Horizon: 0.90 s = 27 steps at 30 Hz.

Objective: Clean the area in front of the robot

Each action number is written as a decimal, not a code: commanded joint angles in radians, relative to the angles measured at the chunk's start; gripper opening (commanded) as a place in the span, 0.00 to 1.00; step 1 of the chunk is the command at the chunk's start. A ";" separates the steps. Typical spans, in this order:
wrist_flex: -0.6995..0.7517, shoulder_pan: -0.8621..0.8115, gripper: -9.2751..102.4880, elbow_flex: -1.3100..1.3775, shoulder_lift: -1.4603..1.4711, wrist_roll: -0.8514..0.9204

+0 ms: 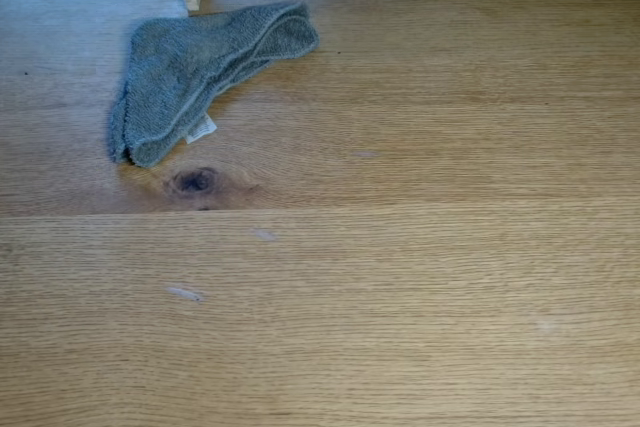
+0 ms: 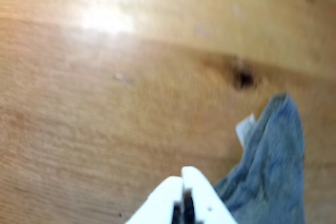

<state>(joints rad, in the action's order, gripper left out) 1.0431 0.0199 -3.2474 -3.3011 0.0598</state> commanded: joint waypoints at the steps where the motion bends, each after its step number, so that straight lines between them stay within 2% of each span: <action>1: -0.086 0.046 0.08 -0.103 -0.005 0.061; 6: -0.100 0.129 0.08 -0.020 0.034 0.057; 11: -0.199 0.118 0.08 0.213 0.397 -0.038; 16: -0.213 -0.029 0.08 0.512 0.756 -0.100; 22: -0.242 -0.255 0.20 0.787 1.006 -0.146; 27: -0.291 -0.451 0.29 0.910 1.152 -0.156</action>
<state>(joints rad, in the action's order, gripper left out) 0.7839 -0.3114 -2.4989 -2.2166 -0.0905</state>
